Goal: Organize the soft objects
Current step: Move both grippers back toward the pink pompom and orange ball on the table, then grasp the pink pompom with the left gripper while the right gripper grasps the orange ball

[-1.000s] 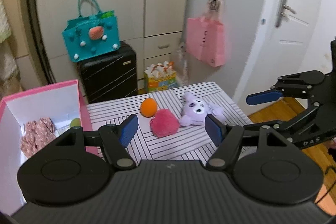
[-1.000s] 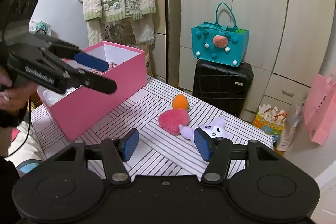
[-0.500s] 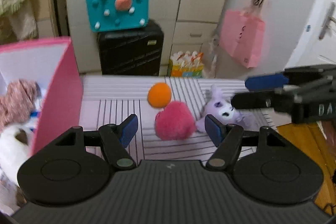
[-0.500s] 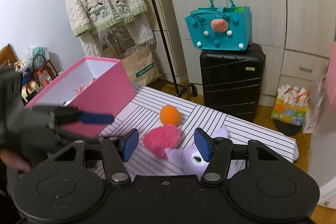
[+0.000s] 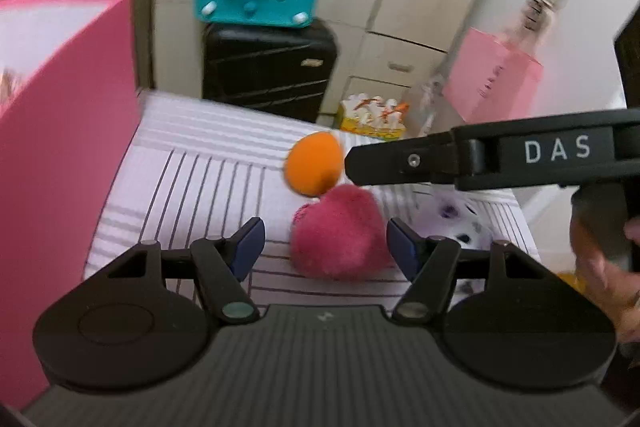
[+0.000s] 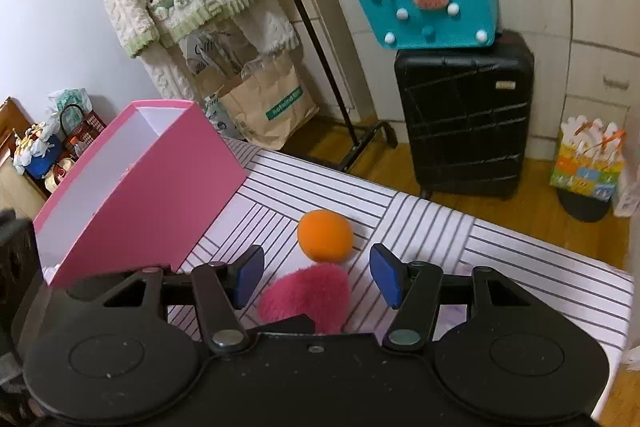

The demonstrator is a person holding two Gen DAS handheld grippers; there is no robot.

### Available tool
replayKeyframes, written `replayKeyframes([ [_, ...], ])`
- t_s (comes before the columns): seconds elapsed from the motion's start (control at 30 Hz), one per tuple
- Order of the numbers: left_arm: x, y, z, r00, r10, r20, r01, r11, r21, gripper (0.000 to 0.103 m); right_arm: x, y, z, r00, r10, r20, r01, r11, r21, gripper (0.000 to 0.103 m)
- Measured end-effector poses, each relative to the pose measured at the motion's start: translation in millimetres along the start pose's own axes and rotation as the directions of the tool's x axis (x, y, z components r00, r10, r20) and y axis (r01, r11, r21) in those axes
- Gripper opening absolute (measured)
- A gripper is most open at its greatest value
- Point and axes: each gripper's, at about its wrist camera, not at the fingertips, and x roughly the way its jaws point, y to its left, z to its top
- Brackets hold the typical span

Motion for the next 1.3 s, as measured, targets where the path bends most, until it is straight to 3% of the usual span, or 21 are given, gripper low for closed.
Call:
replayKeyframes([
  [0.23,11.7,1.4,-2.1,1.000,-0.018,-0.005,0.018,0.999,-0.032,0.066,33.6,-17.1,11.2,0.998,0.038,-0.044,-0.036,0.998,0.058,0.061],
  [0.33,15.2,-5.0,-1.8,1.000,0.009,-0.018,-0.009,0.999,0.038,0.066,44.6,-19.9,12.3,0.997,0.054,-0.058,-0.050,0.997,0.064,0.057],
  [0.43,16.8,-4.2,0.9,1.000,-0.004,-0.025,0.005,0.999,0.032,0.065,52.8,-21.0,12.1,0.996,0.062,-0.061,-0.058,0.996,0.063,0.052],
  [0.47,17.4,-4.1,1.8,1.000,-0.006,-0.025,0.007,0.999,0.034,0.059,54.8,-20.9,11.6,0.997,0.057,-0.061,-0.054,0.997,0.059,0.045],
  [0.5,18.2,-4.3,2.9,1.000,-0.008,-0.025,0.009,0.999,0.042,0.055,56.0,-20.1,11.9,0.997,0.059,-0.055,-0.056,0.997,0.056,0.045],
  [0.57,18.5,-5.5,3.3,0.999,-0.015,-0.028,0.016,0.999,0.048,0.047,54.9,-21.1,11.3,0.996,0.078,-0.045,-0.075,0.995,0.061,0.043],
  [0.73,20.5,-4.3,2.6,0.998,-0.055,-0.032,0.057,0.997,0.060,0.043,47.3,-23.0,6.3,0.996,0.085,-0.025,-0.083,0.994,0.072,0.043],
  [1.03,4.6,-4.8,-0.5,0.994,-0.104,-0.035,0.106,0.993,0.060,0.041,25.5,-24.9,-1.5,0.998,0.063,0.027,-0.066,0.992,0.106,0.043],
  [1.3,-26.5,0.5,-4.7,0.988,-0.153,-0.025,0.155,0.985,0.078,0.041,-5.9,11.5,-10.2,0.998,-0.004,0.065,0.002,0.999,0.035,0.043],
])
